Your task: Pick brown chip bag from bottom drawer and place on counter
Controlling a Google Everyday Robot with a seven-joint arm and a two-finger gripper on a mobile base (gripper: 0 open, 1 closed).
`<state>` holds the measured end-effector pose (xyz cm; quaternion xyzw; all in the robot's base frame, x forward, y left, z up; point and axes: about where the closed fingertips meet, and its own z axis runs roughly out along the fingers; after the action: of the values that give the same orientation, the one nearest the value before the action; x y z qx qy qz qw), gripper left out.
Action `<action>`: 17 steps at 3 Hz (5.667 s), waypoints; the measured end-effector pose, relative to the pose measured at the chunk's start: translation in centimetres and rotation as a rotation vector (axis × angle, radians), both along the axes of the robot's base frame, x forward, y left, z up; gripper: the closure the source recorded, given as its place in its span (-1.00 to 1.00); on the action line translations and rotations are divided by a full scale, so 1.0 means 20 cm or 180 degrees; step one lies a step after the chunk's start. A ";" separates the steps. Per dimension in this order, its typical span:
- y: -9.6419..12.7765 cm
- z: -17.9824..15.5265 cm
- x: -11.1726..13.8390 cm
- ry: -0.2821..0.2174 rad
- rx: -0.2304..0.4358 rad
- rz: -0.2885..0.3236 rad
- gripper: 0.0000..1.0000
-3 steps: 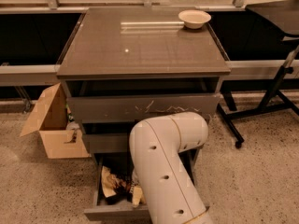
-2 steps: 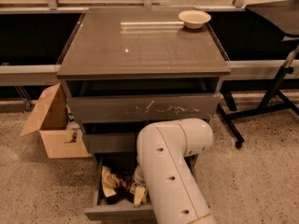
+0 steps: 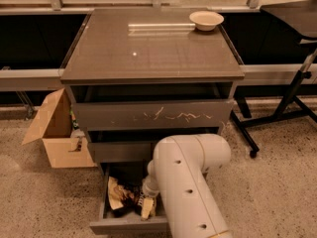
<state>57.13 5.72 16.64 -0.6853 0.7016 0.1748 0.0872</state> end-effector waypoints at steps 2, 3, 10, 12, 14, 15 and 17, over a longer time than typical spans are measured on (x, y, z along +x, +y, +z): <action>-0.01 -0.02 -0.06 0.0131 0.0134 -0.0021 -1.00; -0.01 -0.03 -0.10 0.0195 0.0209 -0.0043 -0.64; 0.10 0.06 -0.10 0.0075 0.0460 0.0179 0.78; 0.24 0.28 -0.09 -0.0163 0.0580 0.0388 1.00; 0.29 0.40 -0.12 -0.0270 0.0582 0.0519 1.00; 0.28 0.52 -0.16 -0.0377 0.0526 0.0524 1.00; 0.22 1.20 -0.12 -0.1284 0.0612 0.0279 1.00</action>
Offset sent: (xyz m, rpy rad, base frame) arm 0.0432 0.0012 -0.0218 0.2062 -0.0007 0.0047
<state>54.70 10.18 40.56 -0.7247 0.6196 0.1039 0.2830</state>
